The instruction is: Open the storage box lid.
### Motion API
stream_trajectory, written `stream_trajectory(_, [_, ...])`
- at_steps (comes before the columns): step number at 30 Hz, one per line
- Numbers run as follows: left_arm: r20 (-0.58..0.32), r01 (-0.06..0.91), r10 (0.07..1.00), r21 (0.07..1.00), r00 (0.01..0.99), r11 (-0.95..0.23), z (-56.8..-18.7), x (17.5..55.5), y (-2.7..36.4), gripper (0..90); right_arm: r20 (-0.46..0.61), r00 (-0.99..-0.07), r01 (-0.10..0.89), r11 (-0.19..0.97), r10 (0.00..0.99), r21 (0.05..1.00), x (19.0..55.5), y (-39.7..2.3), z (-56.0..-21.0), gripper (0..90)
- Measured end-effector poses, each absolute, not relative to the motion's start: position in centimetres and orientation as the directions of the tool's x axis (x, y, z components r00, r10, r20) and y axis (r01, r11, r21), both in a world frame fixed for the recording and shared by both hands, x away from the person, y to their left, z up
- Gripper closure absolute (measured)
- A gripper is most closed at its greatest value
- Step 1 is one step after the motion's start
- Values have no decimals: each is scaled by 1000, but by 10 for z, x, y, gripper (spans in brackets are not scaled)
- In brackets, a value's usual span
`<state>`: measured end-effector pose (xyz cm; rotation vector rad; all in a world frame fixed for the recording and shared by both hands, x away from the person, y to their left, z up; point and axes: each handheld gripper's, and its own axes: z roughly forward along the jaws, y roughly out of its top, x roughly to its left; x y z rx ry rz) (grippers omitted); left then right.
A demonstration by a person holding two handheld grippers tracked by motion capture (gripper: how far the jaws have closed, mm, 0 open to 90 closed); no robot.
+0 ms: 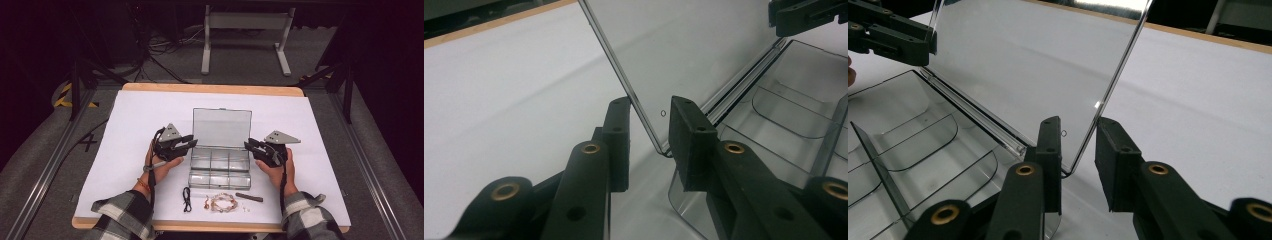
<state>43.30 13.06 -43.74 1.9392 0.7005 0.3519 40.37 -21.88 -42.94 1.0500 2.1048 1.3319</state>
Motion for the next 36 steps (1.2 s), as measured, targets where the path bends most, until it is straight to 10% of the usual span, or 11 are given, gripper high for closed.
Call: stream_trajectory(36, [-46,321,615,882,787,-346,-437,429,128,693,-58,-627,331,333,777,883,398,-208,-428,814])
